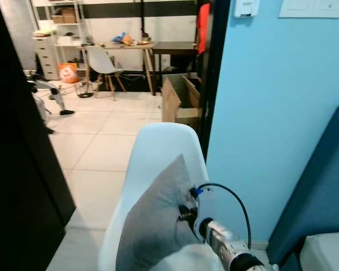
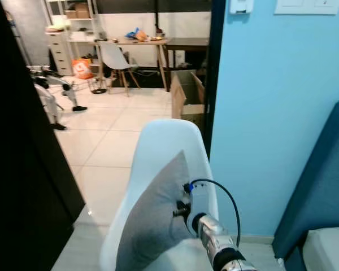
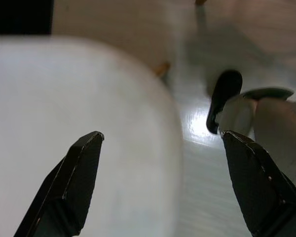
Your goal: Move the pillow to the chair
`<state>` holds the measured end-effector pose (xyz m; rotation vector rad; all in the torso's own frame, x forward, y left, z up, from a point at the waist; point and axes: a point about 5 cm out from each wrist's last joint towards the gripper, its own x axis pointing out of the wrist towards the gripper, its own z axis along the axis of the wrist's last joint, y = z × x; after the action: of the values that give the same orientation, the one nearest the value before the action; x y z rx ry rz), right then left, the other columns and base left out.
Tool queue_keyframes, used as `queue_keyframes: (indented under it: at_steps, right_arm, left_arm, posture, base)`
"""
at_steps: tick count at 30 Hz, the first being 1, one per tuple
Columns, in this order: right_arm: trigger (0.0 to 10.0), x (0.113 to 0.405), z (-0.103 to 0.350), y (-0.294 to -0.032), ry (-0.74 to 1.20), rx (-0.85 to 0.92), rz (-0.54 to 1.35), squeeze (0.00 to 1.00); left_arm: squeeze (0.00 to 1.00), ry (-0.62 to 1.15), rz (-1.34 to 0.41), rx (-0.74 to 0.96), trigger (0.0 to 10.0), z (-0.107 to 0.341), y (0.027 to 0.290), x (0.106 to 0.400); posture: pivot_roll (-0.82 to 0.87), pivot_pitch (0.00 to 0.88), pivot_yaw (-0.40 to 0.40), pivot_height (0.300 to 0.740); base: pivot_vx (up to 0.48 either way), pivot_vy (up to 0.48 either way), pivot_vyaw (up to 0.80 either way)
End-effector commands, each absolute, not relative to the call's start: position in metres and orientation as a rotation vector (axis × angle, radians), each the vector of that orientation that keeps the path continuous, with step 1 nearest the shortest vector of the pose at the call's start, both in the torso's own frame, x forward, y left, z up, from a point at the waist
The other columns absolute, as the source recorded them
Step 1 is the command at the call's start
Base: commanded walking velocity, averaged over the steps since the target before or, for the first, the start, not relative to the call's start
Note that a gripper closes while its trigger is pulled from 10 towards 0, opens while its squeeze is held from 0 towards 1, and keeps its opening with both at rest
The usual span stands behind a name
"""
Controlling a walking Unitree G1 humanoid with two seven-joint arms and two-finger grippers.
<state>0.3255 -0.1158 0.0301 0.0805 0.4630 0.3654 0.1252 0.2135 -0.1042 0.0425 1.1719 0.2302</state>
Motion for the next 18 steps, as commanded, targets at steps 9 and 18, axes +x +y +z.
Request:
queue_keyframes:
  at_steps: [9,18]
  right_arm:
    - [10.0,0.317,0.020,-0.105,0.525,-0.040,0.457,0.00]
    - [10.0,0.316,0.032,-0.082,0.416,0.068,0.655,0.00]
  left_arm:
    - [0.00,1.163,0.244,0.047,10.0,-0.103,0.218,0.125]
    - [0.00,1.167,0.244,0.049,10.0,-0.104,0.217,0.125]
  posture:
    - [-0.08,0.022,-0.006,0.740]
    - [-0.07,0.026,-0.007,0.740]
  base:
    - [0.000,0.000,0.00]
    - [0.000,0.000,0.51]
